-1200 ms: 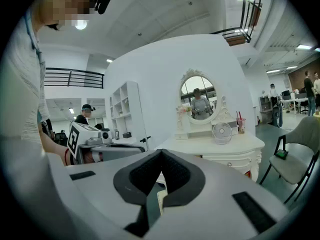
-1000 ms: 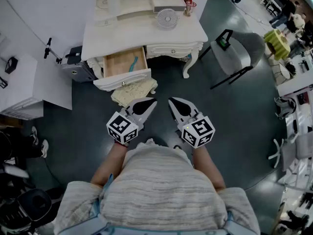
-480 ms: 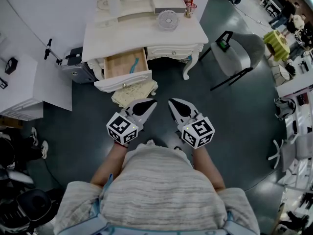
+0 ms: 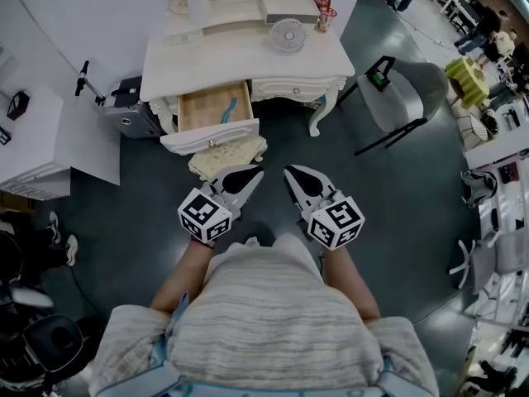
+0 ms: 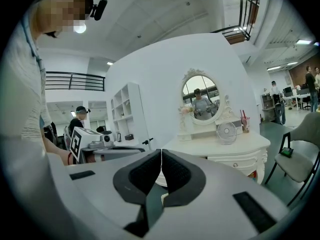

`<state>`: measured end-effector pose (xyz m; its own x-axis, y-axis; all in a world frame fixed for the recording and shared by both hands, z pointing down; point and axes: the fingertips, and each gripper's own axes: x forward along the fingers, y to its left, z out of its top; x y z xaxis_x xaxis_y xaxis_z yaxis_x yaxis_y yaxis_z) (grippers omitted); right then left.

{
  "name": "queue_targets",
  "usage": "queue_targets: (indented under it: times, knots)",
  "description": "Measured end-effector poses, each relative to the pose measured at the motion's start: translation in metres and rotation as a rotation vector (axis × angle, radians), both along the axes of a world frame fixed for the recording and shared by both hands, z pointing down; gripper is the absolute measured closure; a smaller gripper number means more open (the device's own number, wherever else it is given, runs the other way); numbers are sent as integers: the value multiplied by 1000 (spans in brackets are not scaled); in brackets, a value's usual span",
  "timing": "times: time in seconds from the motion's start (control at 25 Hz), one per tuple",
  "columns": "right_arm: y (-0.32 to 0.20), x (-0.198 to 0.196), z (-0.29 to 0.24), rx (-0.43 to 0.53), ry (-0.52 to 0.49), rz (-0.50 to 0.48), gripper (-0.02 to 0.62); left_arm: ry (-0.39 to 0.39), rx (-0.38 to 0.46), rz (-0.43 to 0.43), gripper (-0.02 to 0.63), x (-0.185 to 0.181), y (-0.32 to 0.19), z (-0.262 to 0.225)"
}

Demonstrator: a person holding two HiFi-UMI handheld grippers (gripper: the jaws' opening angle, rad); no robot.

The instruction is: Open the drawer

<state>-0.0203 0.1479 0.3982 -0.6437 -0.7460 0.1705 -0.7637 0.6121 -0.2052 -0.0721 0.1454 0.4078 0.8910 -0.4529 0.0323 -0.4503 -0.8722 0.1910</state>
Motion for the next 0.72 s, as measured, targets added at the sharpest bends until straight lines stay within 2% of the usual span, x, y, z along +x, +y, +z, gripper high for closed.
queue_targets:
  times: [0.4, 0.72]
  knots:
    - [-16, 4, 6, -6, -4, -13, 586, -17, -4, -1, 591, 3, -12, 5]
    - [-70, 12, 12, -14, -8, -40, 586, -43, -32, -25, 591, 10, -58, 14]
